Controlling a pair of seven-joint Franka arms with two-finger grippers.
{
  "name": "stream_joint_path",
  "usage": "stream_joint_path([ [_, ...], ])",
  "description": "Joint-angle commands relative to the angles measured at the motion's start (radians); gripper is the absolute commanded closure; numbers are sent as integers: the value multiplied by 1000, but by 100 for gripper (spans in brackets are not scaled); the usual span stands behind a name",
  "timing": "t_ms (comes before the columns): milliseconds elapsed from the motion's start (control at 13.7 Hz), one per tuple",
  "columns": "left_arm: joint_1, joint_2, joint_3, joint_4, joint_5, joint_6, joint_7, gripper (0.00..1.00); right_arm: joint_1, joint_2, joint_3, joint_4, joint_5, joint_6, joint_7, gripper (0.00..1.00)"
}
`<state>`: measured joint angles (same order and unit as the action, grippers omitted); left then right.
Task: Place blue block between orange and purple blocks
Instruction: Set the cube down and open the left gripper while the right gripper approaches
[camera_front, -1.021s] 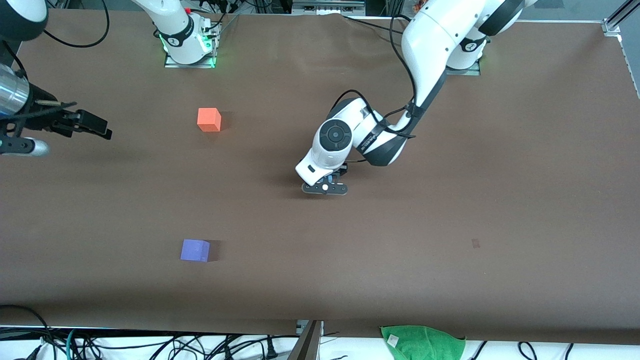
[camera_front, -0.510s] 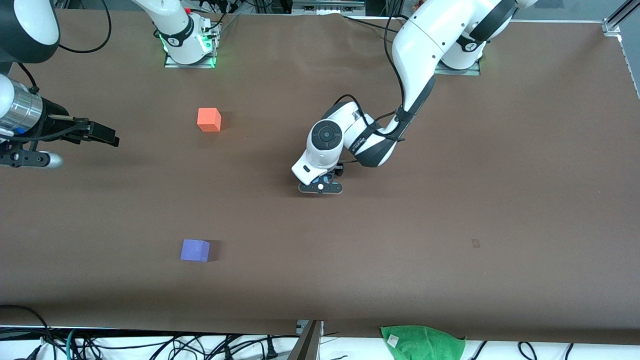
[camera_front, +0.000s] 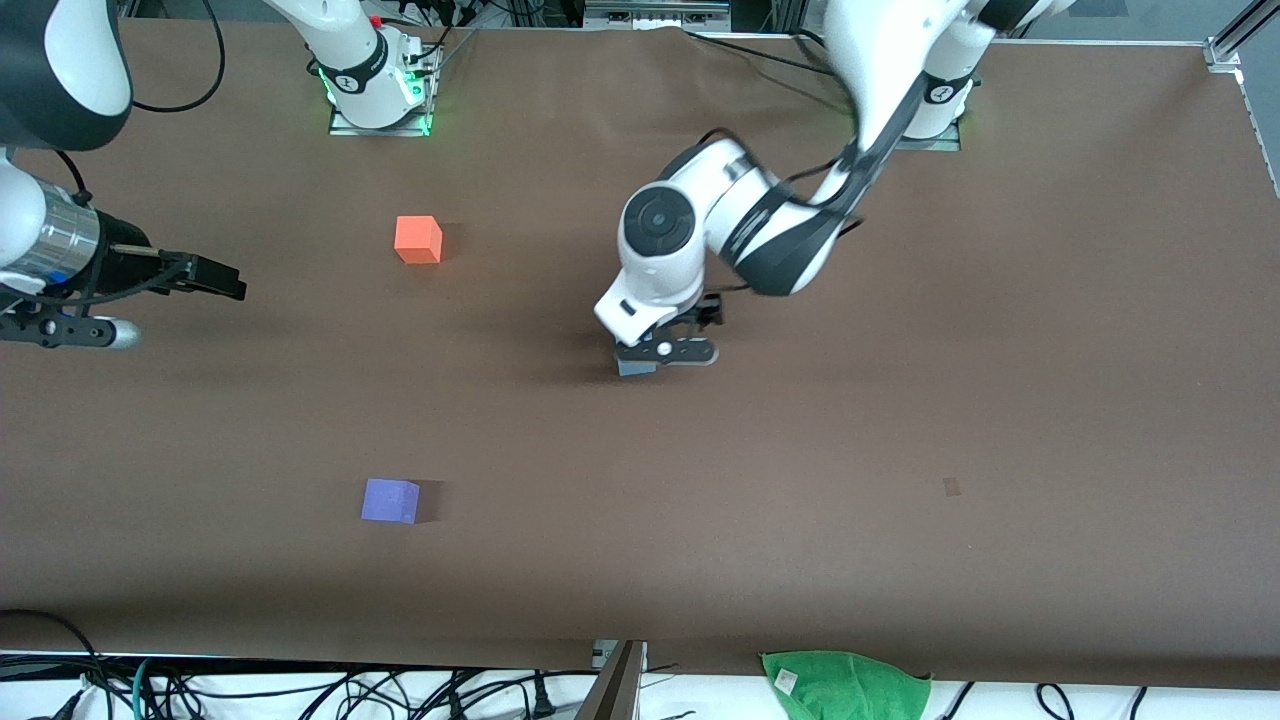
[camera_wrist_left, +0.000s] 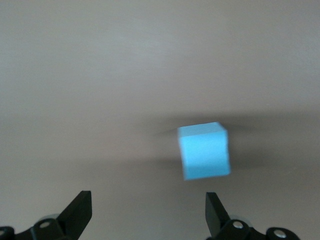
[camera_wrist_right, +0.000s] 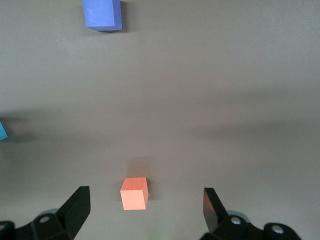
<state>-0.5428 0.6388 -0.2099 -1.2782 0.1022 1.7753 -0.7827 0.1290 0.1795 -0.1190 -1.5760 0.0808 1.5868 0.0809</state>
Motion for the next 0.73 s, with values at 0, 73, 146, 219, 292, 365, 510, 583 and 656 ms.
stream_joint_path([
  [0, 111, -163, -6, -35, 19, -149, 11, 0, 24, 9, 13, 11, 20, -19, 17, 0],
  [73, 142, -201, -5, -36, 19, -204, 43, 0, 59, 14, 21, 10, 31, -18, 36, 0],
  [146, 186, -238, -5, -36, 19, -268, 97, 0, 96, 38, 24, 10, 42, -7, 93, 0],
  [219, 245, -270, -12, -35, 16, -321, 168, 0, 137, 64, 27, 11, 69, 11, 170, 0],
  [292, 298, -302, -14, -35, 7, -348, 244, 0, 196, 93, 27, 11, 104, 66, 251, 0],
  [365, 343, -332, -14, -36, 4, -379, 307, 0, 260, 119, 27, 11, 106, 131, 345, 0],
  [510, 412, -361, -13, -36, 5, -442, 381, 0, 375, 207, 27, 16, 100, 285, 543, 0],
  [583, 449, -361, -11, -39, 10, -457, 425, 0, 426, 254, 27, 24, 99, 356, 592, 0],
  [656, 492, -364, -11, -39, 2, -459, 483, 0, 472, 296, 25, 30, 96, 410, 611, 0],
])
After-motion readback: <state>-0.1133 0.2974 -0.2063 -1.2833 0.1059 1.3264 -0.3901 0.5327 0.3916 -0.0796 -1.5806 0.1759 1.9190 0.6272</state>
